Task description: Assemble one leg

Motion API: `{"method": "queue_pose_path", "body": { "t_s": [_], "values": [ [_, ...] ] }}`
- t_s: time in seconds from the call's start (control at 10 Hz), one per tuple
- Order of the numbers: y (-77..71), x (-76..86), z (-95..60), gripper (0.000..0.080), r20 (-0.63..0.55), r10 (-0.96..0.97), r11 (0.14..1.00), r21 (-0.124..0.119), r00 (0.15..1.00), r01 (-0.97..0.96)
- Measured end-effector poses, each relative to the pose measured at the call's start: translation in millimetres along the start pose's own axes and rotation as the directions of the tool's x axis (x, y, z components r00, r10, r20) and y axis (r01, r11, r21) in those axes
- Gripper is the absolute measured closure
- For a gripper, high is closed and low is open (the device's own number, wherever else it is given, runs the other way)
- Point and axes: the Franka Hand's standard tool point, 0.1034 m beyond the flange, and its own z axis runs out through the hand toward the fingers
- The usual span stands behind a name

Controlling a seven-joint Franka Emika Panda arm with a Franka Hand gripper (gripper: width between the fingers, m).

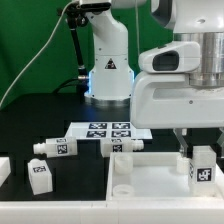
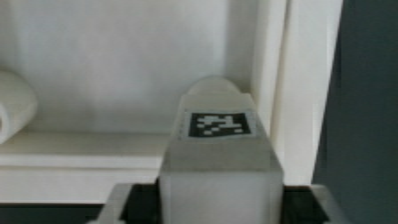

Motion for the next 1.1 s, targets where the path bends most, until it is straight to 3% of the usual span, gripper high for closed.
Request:
{"method": "queue_pose_path", "body": {
  "t_s": [0.2, 0.6, 0.9, 1.1],
  "values": [
    [-0.1, 0.0, 0.0, 0.0519, 0.000, 0.023, 1.000, 0.001, 1.000, -0.023],
    [-4.1, -2.0, 0.0, 0.0519, 0.005, 0.452, 0.892, -0.004, 0.892, -0.452],
    [-3.2, -2.3, 0.6, 0.0518, 0.027, 0.773, 0.634, 0.010, 0.634, -0.773],
    [-0.4, -1.8, 0.4, 0.0518, 0.056, 0.889, 0.455, 0.016, 0.455, -0.890]
  ]
}}
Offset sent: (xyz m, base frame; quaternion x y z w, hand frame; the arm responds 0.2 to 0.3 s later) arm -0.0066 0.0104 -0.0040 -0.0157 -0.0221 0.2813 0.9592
